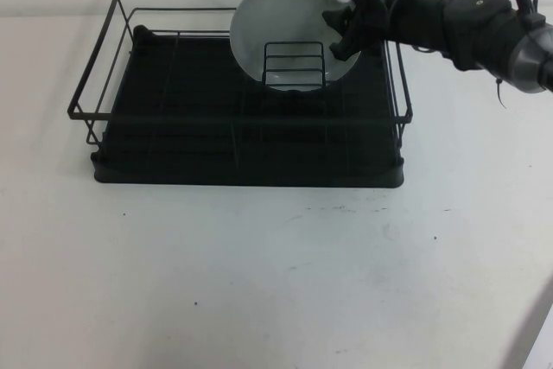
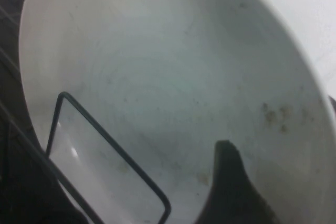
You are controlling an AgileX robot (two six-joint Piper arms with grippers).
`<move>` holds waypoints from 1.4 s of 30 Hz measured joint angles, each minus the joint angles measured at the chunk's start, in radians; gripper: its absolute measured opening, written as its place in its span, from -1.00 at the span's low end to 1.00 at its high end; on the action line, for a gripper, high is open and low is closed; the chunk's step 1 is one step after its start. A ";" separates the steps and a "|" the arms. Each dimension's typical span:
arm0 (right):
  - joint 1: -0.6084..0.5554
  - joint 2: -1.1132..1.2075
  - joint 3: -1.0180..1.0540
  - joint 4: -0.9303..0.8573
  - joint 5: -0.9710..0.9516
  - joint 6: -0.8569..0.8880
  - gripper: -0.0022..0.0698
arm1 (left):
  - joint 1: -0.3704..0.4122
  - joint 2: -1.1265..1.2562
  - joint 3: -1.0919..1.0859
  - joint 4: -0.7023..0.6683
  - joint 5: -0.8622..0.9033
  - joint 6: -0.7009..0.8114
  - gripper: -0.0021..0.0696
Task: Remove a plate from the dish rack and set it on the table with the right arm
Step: Grasp the plate from the shelf, then place the plate from the table
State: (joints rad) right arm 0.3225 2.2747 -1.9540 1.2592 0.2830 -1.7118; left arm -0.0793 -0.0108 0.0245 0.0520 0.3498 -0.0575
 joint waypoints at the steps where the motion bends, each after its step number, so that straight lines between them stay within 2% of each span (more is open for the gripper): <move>1: 0.000 0.001 -0.002 0.002 0.000 0.000 0.04 | 0.000 0.000 0.000 0.000 0.000 0.000 -0.95; 6: 0.000 0.004 -0.004 0.009 -0.002 0.000 -0.04 | 0.000 0.000 0.000 0.000 0.000 0.000 -0.95; 17: 0.000 0.004 -0.009 0.013 -0.039 -0.007 -0.84 | 0.000 0.000 0.000 0.000 0.000 0.000 -0.95; 23: 0.000 -0.019 -0.009 0.002 -0.043 -0.011 -0.90 | 0.000 0.000 0.000 0.000 0.000 0.000 -0.95; 28: -0.002 -0.131 -0.009 -0.025 -0.010 0.038 -0.91 | 0.000 0.000 0.000 0.000 0.000 0.000 -0.95; 32: -0.012 -0.263 -0.009 -0.191 0.086 0.286 -0.91 | 0.000 0.000 0.000 0.000 0.000 0.000 -0.95; 35: -0.018 -0.356 -0.009 -0.484 0.224 0.631 -0.91 | 0.000 0.000 0.000 0.000 0.000 0.000 -0.95; 39: -0.020 -0.452 -0.009 -0.810 0.511 1.061 -0.91 | 0.000 0.000 0.000 0.000 0.000 0.000 -0.95; 42: -0.023 -0.480 -0.009 -0.904 0.738 1.288 -0.91 | 0.000 0.000 0.000 0.000 0.000 0.000 -0.95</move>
State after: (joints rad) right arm 0.2999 1.7946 -1.9626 0.3550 1.0214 -0.4237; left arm -0.0793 -0.0108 0.0245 0.0520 0.3498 -0.0575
